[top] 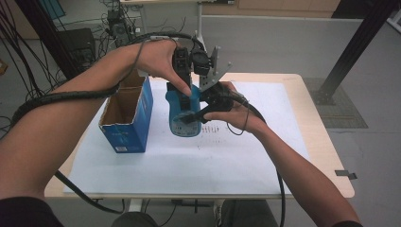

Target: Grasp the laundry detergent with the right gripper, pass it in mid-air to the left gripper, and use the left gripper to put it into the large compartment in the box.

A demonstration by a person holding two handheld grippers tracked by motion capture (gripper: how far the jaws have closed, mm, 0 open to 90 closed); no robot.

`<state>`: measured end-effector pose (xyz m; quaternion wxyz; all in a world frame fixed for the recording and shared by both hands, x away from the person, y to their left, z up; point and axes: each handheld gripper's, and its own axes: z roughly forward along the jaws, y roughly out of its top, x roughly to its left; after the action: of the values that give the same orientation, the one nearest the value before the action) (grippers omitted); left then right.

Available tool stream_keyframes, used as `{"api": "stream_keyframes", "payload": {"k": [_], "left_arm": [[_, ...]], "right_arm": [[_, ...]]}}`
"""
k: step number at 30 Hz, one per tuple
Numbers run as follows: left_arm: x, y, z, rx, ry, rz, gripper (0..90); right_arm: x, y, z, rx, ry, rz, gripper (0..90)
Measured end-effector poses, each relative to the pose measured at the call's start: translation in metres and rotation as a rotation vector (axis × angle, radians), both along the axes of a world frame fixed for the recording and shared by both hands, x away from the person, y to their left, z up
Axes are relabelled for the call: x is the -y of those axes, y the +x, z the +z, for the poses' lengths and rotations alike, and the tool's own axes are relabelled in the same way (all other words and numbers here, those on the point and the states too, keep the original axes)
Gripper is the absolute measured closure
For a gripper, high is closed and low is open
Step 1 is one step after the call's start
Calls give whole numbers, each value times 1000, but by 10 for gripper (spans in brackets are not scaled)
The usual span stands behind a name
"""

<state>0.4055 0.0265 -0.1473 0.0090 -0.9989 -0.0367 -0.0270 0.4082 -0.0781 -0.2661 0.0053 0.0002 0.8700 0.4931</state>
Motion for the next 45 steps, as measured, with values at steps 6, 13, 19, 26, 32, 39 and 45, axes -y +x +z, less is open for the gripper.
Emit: {"api": "stream_keyframes", "payload": {"k": [6, 13, 19, 26, 32, 39, 45], "left_arm": [[2, -1, 0, -4, -6, -7, 57], [5, -1, -2, -8, -6, -19, 57], [7, 0, -4, -10, -5, -20, 57], [7, -1, -4, -15, 2, -19, 57], [7, -2, -5, -14, 2, -24, 57], [7, -3, -4, -11, -7, -20, 57], [6, -3, -5, -13, -5, -23, 58]], "right_arm": [[1, 0, 1, 1, 5, 0, 446], [2, -1, 2, -2, 5, -5, 446], [4, -1, 2, -14, 10, -9, 446], [4, -1, 2, -13, 8, -9, 445], [4, 0, 2, -3, 9, -12, 445], [5, 0, 1, -10, 8, -11, 445], [5, 0, 2, -8, 12, -18, 445]]}}
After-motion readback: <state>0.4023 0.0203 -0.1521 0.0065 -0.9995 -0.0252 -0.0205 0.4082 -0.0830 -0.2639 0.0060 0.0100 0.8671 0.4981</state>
